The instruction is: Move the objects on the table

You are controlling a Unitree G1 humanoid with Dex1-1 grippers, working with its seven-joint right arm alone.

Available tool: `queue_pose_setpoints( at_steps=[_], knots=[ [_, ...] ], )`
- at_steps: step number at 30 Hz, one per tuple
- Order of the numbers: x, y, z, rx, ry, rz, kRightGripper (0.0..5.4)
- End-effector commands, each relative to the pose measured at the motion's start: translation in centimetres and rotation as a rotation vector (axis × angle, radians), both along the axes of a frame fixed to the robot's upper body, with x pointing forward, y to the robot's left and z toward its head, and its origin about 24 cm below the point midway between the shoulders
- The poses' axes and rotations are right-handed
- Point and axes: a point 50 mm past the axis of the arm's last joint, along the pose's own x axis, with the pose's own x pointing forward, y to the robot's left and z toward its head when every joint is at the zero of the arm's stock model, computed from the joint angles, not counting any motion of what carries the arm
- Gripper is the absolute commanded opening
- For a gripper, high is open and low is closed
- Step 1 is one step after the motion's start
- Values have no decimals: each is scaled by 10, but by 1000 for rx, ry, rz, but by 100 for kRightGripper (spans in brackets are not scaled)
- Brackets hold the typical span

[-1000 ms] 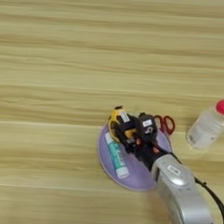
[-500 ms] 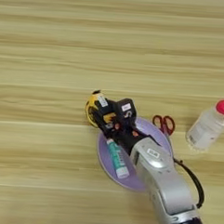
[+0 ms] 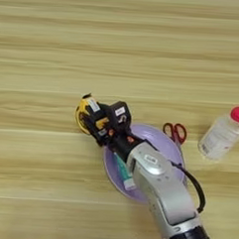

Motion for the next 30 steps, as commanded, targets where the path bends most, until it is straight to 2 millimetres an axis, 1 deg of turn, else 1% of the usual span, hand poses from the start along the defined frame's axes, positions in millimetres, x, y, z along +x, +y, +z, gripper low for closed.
queue_pose_setpoints(
  at_steps=[1,4,7,15,22,30],
  knots=[
    [14,26,28,124,-100,20,251],
    [16,33,17,118,-62,37,251],
    [19,37,12,112,-54,45,251],
    [26,42,4,107,-53,46,251],
    [32,56,8,119,-61,77,251],
    [36,73,-2,122,-4,117,251]
  ],
)
